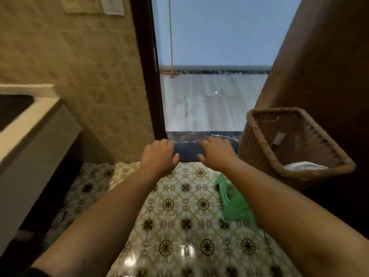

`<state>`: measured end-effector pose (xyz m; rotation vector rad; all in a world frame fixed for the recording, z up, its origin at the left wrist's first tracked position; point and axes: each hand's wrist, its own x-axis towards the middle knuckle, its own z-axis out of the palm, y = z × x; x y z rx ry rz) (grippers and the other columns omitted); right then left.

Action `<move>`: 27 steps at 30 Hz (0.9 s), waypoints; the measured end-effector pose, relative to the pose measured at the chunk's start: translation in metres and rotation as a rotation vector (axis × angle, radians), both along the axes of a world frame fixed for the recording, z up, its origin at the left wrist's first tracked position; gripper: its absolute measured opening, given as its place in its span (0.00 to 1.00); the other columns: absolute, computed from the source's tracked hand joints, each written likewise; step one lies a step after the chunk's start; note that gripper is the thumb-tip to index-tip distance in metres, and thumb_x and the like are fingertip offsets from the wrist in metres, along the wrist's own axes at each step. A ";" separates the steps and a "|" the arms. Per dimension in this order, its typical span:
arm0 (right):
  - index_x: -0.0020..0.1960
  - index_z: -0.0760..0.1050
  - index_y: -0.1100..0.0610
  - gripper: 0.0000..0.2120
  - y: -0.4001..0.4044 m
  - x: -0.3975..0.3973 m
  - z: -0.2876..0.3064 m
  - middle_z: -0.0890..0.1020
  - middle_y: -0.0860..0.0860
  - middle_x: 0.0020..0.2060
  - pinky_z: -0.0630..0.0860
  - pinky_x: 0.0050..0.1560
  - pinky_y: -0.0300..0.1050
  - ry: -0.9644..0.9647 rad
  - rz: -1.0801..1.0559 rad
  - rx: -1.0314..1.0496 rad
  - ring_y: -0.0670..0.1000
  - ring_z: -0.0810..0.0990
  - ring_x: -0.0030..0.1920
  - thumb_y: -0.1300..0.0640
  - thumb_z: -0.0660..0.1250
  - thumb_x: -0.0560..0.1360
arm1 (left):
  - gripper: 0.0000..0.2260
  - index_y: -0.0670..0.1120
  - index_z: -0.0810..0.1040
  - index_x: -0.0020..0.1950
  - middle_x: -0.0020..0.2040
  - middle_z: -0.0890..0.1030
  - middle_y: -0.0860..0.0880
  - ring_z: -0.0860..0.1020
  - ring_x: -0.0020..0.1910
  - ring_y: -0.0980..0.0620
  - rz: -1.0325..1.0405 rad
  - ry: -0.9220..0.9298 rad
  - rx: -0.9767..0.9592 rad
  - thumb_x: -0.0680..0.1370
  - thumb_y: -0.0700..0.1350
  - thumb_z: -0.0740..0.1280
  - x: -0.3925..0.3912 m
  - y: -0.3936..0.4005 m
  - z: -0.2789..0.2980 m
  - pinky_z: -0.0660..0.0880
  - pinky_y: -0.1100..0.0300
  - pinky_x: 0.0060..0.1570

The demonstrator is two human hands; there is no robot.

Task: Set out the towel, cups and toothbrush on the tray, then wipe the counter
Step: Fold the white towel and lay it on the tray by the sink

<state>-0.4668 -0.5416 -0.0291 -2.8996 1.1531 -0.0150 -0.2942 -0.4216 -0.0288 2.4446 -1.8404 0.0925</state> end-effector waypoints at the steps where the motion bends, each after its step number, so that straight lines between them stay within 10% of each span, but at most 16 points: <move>1: 0.66 0.71 0.52 0.25 -0.009 -0.031 0.000 0.77 0.55 0.63 0.70 0.59 0.58 0.001 -0.037 -0.008 0.59 0.75 0.62 0.40 0.60 0.74 | 0.17 0.47 0.74 0.59 0.56 0.79 0.45 0.77 0.53 0.43 -0.037 -0.007 -0.004 0.77 0.57 0.60 -0.027 -0.017 -0.001 0.73 0.49 0.47; 13: 0.65 0.71 0.52 0.24 -0.111 -0.314 0.015 0.76 0.54 0.62 0.70 0.59 0.59 0.051 -0.323 0.022 0.58 0.74 0.62 0.40 0.60 0.75 | 0.20 0.47 0.73 0.62 0.58 0.79 0.43 0.77 0.56 0.41 -0.235 0.084 -0.059 0.78 0.59 0.58 -0.291 -0.160 -0.015 0.74 0.46 0.51; 27: 0.64 0.72 0.52 0.20 -0.254 -0.334 -0.042 0.76 0.54 0.61 0.72 0.59 0.56 0.076 -0.356 0.176 0.56 0.74 0.61 0.43 0.61 0.76 | 0.17 0.45 0.73 0.58 0.58 0.77 0.43 0.75 0.56 0.40 -0.060 0.275 -0.050 0.79 0.56 0.59 -0.296 -0.302 -0.079 0.74 0.46 0.50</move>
